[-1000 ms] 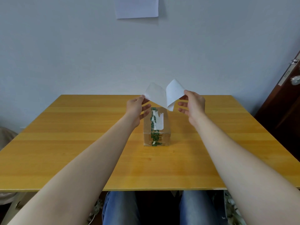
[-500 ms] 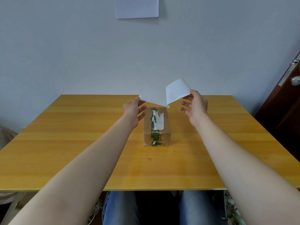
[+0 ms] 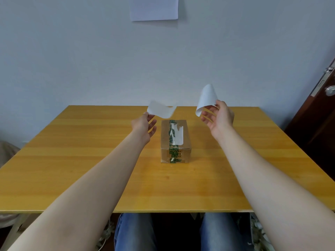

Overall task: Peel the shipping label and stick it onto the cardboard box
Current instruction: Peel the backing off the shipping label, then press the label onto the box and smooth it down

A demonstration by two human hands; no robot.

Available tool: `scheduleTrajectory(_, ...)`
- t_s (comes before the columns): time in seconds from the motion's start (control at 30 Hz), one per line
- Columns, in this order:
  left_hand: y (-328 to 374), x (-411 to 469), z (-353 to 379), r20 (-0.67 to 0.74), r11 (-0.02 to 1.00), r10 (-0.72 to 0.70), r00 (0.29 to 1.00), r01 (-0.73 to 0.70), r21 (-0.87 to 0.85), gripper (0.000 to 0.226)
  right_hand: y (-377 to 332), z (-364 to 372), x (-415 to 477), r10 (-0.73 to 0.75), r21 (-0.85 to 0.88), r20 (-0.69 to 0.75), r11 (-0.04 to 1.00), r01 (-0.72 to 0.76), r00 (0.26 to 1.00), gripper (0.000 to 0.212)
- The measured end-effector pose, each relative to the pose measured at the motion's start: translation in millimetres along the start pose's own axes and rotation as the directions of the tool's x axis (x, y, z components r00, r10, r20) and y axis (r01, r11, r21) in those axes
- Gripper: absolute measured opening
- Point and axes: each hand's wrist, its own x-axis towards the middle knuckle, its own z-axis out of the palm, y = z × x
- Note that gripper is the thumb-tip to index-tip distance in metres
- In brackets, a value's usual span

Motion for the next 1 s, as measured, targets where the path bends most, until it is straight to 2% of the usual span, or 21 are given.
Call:
scheduleTrajectory(0.1,1.4,3.7,-4.9,-0.037,0.999,-0.006,0.999,0.004,-0.04,0.028,0.5,-1.1,0.7,0.022,0.021,-0.018,1.0,-0.022,1.0,0.017)
scheduleTrajectory(0.33,9.9,11.3,-16.1,-0.257,0.98,-0.009,0.966,-0.042,-0.192,0.032,5.2,-3.3,2.0,0.043,0.011,-0.039,0.999,-0.042,0.998,0.023)
scheduleTrajectory(0.4,12.8,11.3,-18.5,-0.311,0.984,-0.019,0.95,-0.037,-0.174,0.032,6.9,-2.9,1.7,0.045,-0.006,-0.036,0.999,-0.045,0.998,0.023)
scheduleTrajectory(0.47,13.4,6.9,-18.2,-0.299,0.995,-0.012,0.954,-0.018,-0.095,0.025,9.2,-2.0,1.5,0.047,-0.039,-0.02,0.998,-0.048,0.999,0.024)
scheduleTrajectory(0.53,12.4,-0.1,-13.0,-0.164,1.0,0.021,0.986,-0.02,0.013,0.019,12.2,0.2,1.3,0.064,-0.091,0.013,0.994,-0.063,0.998,0.025)
scheduleTrajectory(0.6,10.6,-7.8,-4.9,0.045,0.985,0.071,0.996,-0.077,0.153,0.019,15.6,4.5,-0.7,0.097,-0.17,0.063,0.982,-0.085,0.993,0.026)
scheduleTrajectory(0.7,8.0,-19.0,10.9,0.293,0.903,0.143,0.946,-0.246,0.353,0.02,20.5,13.4,-4.5,0.135,-0.288,0.148,0.954,-0.087,0.98,0.029)
scheduleTrajectory(0.8,2.5,-26.8,24.6,0.478,0.789,0.168,0.862,-0.409,0.459,0.037,21.8,22.0,-8.8,0.154,-0.37,0.219,0.927,-0.064,0.964,0.034)
scheduleTrajectory(0.9,-5.3,-29.0,31.5,0.589,0.658,0.153,0.793,-0.527,0.538,0.054,19.7,26.2,-14.2,0.154,-0.407,0.277,0.913,-0.029,0.948,0.034)
scheduleTrajectory(1.0,-10.0,-27.1,34.4,0.581,0.616,0.221,0.783,-0.574,0.539,0.054,16.4,25.3,-19.1,0.155,-0.433,0.302,0.901,-0.009,0.941,0.034)
